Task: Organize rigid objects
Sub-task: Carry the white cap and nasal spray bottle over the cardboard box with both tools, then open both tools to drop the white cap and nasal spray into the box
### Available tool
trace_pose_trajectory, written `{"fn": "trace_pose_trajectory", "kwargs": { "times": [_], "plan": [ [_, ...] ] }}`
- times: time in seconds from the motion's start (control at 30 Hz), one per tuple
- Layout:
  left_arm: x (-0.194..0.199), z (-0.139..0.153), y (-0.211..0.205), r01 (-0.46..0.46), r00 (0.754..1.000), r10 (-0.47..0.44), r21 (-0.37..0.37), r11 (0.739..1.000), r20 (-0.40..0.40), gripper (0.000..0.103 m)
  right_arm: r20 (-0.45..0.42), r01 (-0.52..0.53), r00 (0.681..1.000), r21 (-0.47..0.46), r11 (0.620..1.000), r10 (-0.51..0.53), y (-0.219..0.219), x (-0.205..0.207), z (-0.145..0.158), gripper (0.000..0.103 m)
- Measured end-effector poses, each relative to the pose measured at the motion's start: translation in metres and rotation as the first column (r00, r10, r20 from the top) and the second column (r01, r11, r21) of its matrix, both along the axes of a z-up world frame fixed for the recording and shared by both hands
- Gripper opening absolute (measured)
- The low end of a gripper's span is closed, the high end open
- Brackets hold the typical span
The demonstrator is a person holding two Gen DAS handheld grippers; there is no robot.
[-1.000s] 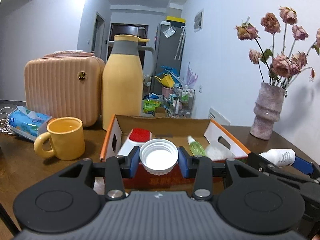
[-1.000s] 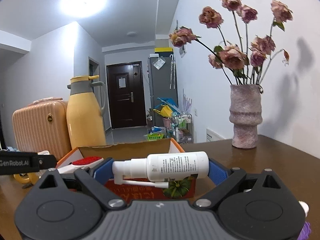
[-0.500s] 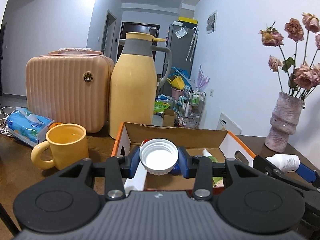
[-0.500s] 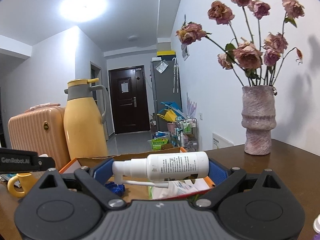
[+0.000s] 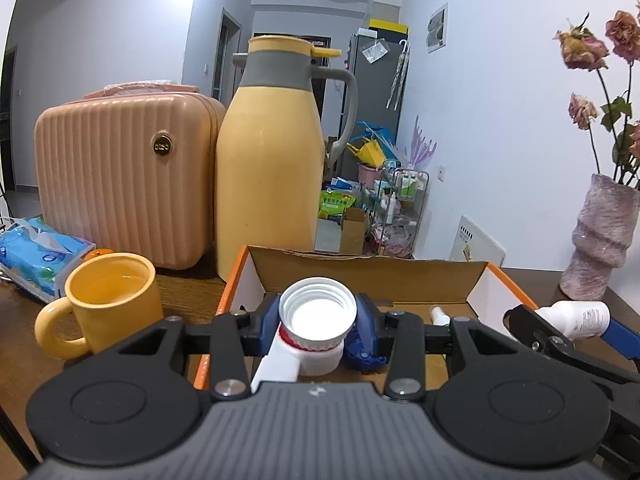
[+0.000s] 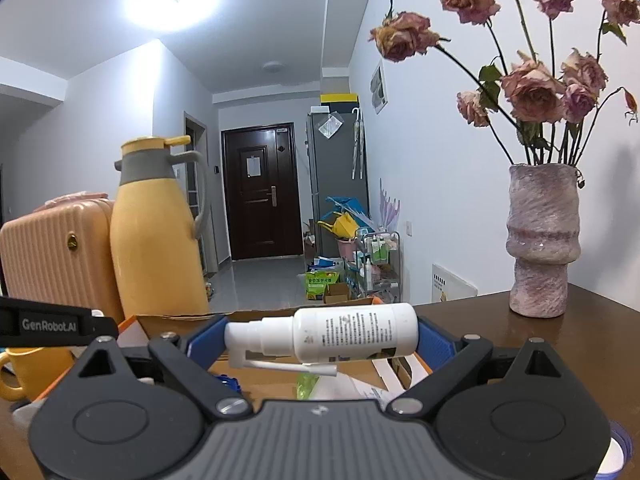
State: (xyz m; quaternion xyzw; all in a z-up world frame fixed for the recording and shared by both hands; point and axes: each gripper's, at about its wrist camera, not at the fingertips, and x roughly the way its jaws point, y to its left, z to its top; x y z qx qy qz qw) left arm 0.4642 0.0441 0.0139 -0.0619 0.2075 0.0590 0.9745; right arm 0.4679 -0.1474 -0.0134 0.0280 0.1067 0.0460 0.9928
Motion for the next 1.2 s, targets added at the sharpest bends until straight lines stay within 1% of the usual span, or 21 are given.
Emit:
{"fn": "trace_pose_trajectory", "kwargs": {
  "times": [0.2,0.47,0.6,0.8,0.97,1.03,1.1,1.13,1.17,1.2],
  "plan": [
    [0.017,-0.003,0.001,-0.002,1.000,0.002,0.001,1.000,-0.011,0.041,-0.018,-0.001,1.000,0.000,1.000,0.001,0.001,0.020,-0.002,0.097],
    [0.037,-0.009,0.008,-0.025,0.999,0.025,0.005,1.000,-0.047,0.041,-0.049,-0.005,0.999,-0.024,1.000,0.004,0.006,0.044,-0.009,0.097],
    [0.045,-0.012,0.010,-0.024,0.998,0.024,0.001,1.000,-0.058,0.041,-0.058,-0.012,0.998,-0.021,1.000,0.011,0.008,0.052,-0.010,0.097],
    [0.052,-0.013,0.013,-0.028,0.997,0.028,0.002,1.000,-0.073,0.041,-0.078,-0.027,0.997,-0.029,0.999,0.024,0.012,0.063,-0.013,0.097],
    [0.051,-0.012,0.012,-0.021,0.997,0.022,0.011,1.000,-0.076,0.041,-0.097,-0.042,0.995,-0.028,0.999,0.039,0.010,0.063,-0.014,0.097],
    [0.049,-0.011,0.012,-0.025,0.997,0.026,0.016,1.000,-0.068,0.050,-0.109,-0.046,0.993,-0.027,0.999,0.043,0.010,0.064,-0.015,0.097],
    [0.045,-0.009,0.013,-0.042,0.998,0.042,0.017,0.999,-0.046,0.065,-0.116,-0.042,0.992,-0.015,0.999,0.040,0.007,0.064,-0.015,0.098],
    [0.043,-0.008,0.013,-0.047,0.998,0.048,0.018,0.999,-0.037,0.071,-0.118,-0.039,0.992,-0.008,0.999,0.038,0.005,0.063,-0.014,0.098],
    [0.042,-0.006,0.013,-0.053,0.998,0.054,0.022,0.998,-0.028,0.084,-0.120,-0.038,0.992,-0.002,0.999,0.038,0.004,0.063,-0.014,0.098],
    [0.040,-0.005,0.013,-0.063,0.998,0.064,0.031,0.998,-0.017,0.094,-0.120,-0.037,0.992,0.000,0.999,0.037,0.003,0.063,-0.013,0.099]
  ]
}}
